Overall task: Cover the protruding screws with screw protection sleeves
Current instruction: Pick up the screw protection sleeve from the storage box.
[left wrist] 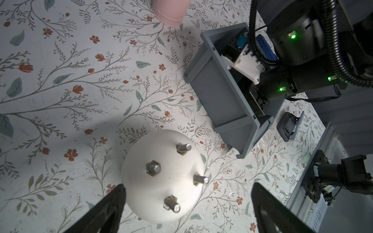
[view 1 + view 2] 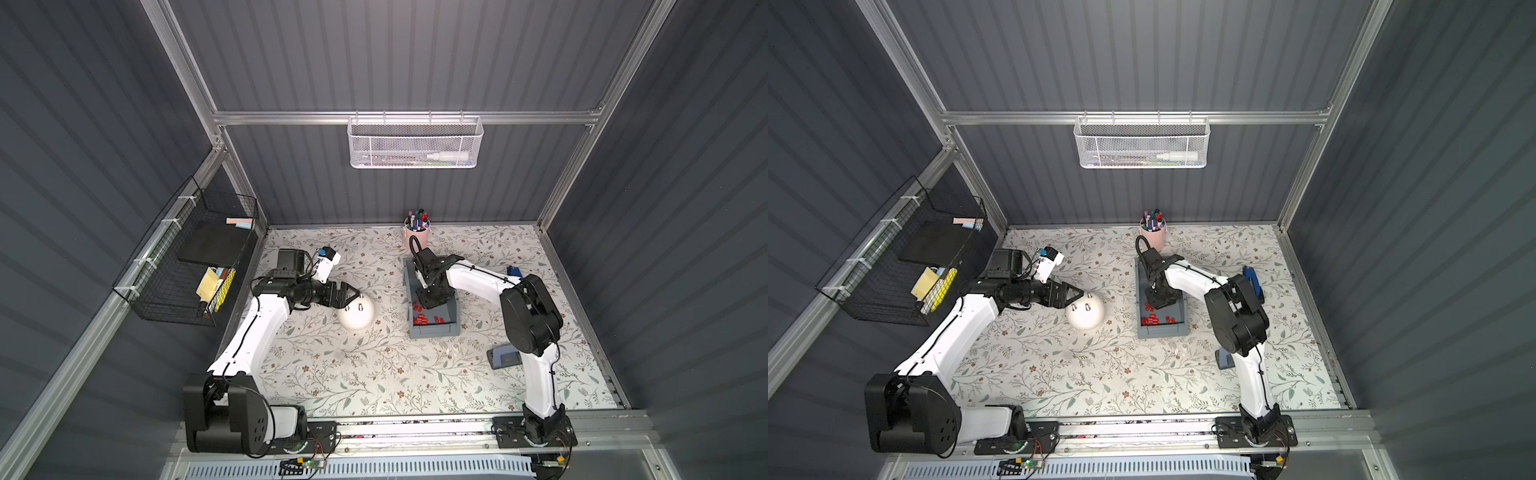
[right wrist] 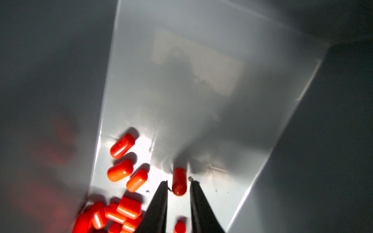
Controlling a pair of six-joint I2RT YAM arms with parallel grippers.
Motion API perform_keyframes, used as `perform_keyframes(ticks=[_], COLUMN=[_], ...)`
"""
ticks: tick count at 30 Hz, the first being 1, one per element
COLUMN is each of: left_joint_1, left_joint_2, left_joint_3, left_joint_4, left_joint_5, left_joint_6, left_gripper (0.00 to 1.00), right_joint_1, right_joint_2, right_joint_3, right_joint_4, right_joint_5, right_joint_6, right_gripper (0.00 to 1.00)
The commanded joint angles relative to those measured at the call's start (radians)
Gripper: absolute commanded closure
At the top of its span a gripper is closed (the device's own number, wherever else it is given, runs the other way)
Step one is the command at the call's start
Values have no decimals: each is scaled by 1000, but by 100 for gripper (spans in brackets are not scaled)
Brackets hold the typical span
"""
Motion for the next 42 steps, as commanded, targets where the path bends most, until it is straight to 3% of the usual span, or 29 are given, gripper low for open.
perform_keyframes(ticks=[1,42], left_joint_1=[-7,-7], left_joint_2=[-15,-17], left_joint_3=[25,19], left_joint_4=[7,15], left_joint_5=[13,19], left_joint_6=[-5,-14], left_gripper=[4,3], right_joint_1=[-14,1], right_joint_2=[-6,-32], right_joint_3=[-16,4], right_joint_4=[1,-7], right_joint_5=[-19,34], right_joint_6=[23,-1], right_gripper=[77,78])
